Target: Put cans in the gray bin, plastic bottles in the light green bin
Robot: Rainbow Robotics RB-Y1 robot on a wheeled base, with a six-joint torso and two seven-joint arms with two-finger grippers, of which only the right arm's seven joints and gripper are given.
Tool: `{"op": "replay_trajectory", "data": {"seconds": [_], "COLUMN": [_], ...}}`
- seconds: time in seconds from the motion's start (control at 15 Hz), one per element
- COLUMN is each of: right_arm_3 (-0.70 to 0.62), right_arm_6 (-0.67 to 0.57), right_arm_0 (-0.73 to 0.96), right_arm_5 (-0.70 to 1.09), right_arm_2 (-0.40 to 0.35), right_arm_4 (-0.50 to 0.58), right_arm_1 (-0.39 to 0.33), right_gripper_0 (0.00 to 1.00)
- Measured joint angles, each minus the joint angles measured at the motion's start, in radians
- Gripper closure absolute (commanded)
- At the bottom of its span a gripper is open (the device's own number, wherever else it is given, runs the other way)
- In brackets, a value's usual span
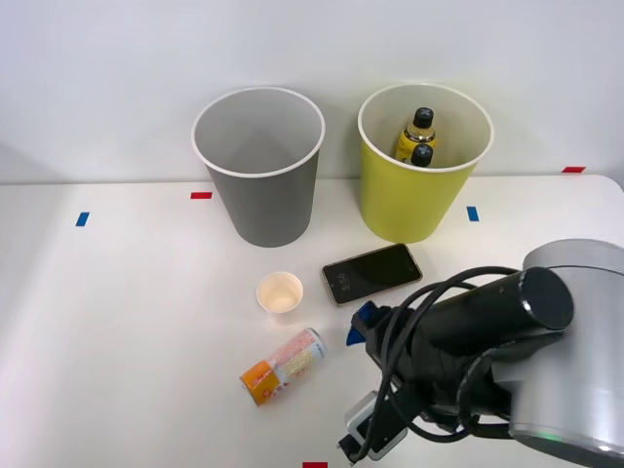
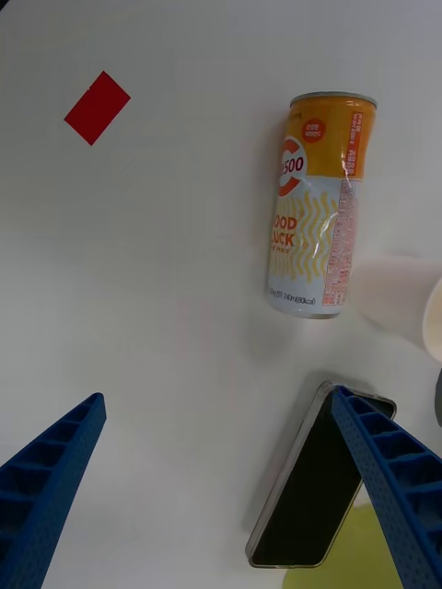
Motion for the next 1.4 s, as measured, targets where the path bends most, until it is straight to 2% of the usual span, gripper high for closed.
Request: {"op": "replay_trajectory", "data": {"seconds": [0.2, 0.33, 0.67, 1.4], "right_arm_3": [0.058, 0.065, 0.067, 0.040], "right_arm_6": [-0.003, -0.011, -0.044, -0.176], "right_arm_0": [-0.030, -0.047, -0.093, -0.099], "right_arm_5": [-0.022, -0.059, -0.066, -0.067], "right_arm_2": [0.060, 0.116, 0.189, 0.204], "right_arm_4": [0.035, 0.075, 0.097, 0.163], "right_arm_1": [0.042, 0.047, 0.055, 0.014], "right_gripper_0": [0.15, 0.15, 0.15, 0.15]}}
